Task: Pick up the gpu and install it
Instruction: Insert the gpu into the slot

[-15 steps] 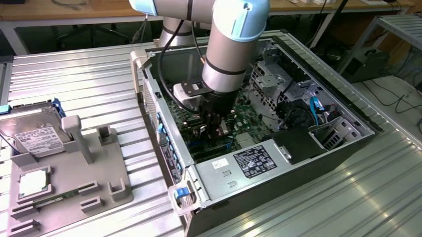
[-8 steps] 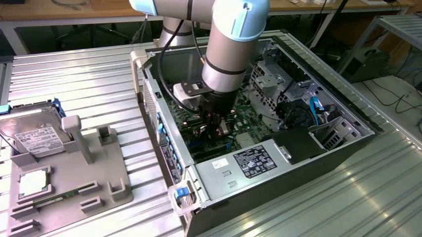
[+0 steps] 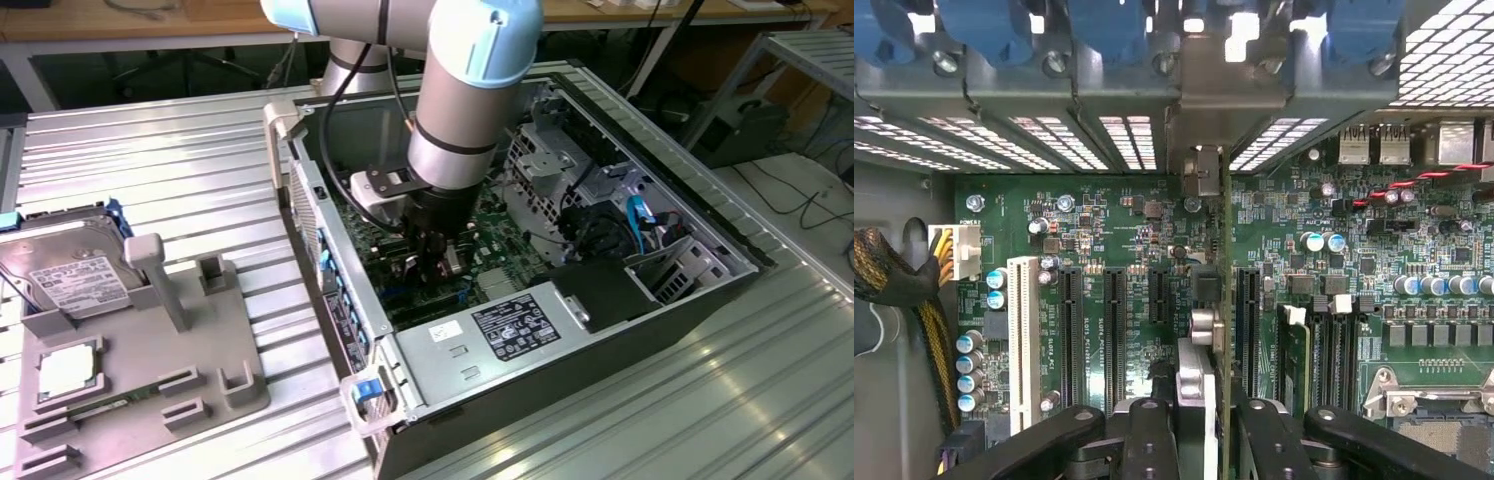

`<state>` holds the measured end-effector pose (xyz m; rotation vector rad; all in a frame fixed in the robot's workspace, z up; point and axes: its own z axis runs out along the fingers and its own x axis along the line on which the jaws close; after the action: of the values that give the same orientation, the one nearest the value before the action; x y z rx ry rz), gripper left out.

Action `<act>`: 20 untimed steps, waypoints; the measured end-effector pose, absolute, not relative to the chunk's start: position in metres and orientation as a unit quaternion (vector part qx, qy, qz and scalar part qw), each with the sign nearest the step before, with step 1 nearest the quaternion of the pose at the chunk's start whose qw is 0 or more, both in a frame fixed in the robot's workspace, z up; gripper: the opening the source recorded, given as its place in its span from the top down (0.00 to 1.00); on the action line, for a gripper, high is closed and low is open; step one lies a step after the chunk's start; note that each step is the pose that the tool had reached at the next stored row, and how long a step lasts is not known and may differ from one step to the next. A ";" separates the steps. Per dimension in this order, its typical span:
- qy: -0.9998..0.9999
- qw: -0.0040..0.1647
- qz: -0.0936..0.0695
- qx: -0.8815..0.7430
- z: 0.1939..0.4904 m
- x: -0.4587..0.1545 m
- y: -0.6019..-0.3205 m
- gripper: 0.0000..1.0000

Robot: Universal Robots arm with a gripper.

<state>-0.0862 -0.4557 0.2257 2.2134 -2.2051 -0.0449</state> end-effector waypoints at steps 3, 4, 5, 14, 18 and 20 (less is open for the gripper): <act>-0.706 0.008 -0.014 0.708 0.226 -0.086 -0.456 0.71; -0.706 0.008 -0.014 0.708 0.226 -0.086 -0.456 0.71; -0.706 0.008 -0.014 0.708 0.226 -0.086 -0.456 0.71; -0.706 0.008 -0.014 0.708 0.226 -0.086 -0.456 0.71; -0.706 0.008 -0.014 0.708 0.227 -0.086 -0.456 0.64; -0.706 0.008 -0.014 0.708 0.231 -0.086 -0.456 0.64</act>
<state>-0.0861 -0.4556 0.2307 2.2143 -2.2058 -0.0434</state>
